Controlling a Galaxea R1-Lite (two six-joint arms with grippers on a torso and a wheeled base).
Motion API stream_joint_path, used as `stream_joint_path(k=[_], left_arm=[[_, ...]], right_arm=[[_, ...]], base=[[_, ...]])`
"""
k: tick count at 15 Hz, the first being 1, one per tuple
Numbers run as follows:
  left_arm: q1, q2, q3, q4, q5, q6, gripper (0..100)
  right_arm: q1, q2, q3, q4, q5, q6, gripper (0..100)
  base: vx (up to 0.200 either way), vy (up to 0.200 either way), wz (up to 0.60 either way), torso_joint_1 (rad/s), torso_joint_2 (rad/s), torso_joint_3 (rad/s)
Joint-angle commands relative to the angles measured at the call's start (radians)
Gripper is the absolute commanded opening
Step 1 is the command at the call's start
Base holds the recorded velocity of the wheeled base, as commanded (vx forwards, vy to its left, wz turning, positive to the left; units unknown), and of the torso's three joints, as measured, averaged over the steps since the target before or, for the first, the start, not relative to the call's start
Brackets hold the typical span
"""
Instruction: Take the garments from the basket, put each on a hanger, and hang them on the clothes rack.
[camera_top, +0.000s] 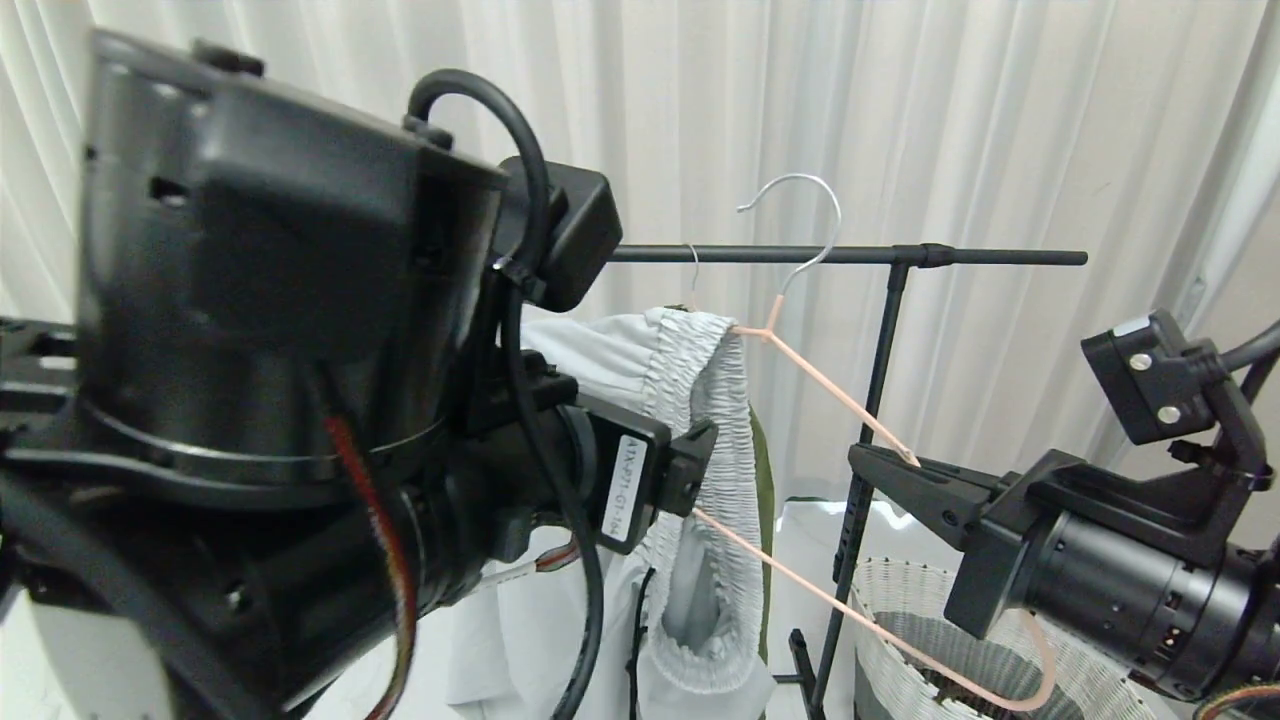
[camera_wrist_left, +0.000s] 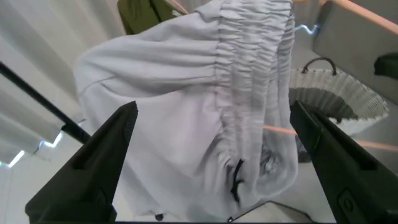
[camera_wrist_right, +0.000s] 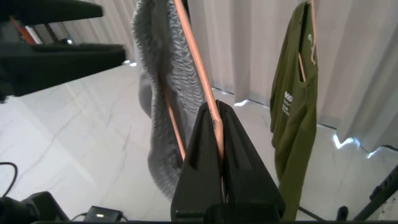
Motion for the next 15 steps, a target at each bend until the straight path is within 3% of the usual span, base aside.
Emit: stream_joint_path(k=[1,4,5,7,10,15], left_arm=[[0.006,-0.117,0.067,0.000,-0.036,0.039,100],[0.150,-0.198,0.096,-0.001,-0.229,0.217,100],[0.247,-0.226,0.119,0.000,-0.392,0.332,100],[0.345,-0.230,0.155,-0.001,-0.584,0.447,100],[0.353,-0.216,0.182,0.000,-0.746,0.479,100],[0.262,-0.207,0.243,0.000,-0.884,0.496,100]], right_arm=[[-0.008,-0.057,0.054,0.000,0.003,0.000,0],[0.006,-0.123,0.126,-0.007,0.004,-0.003,0],[0.029,-0.155,0.157,-0.007,0.011,-0.006,0],[0.104,-0.192,0.186,-0.007,0.014,-0.029,0],[0.197,-0.207,0.225,-0.007,0.014,-0.051,0],[0.257,-0.247,0.284,-0.009,0.014,-0.065,0]], base=[[0.000,0.000,0.00,0.000,0.00,0.000],[0.000,0.000,0.00,0.000,0.00,0.000],[0.000,0.000,0.00,0.000,0.00,0.000],[0.000,0.000,0.00,0.000,0.00,0.000],[0.000,0.000,0.00,0.000,0.00,0.000],[0.000,0.000,0.00,0.000,0.00,0.000]])
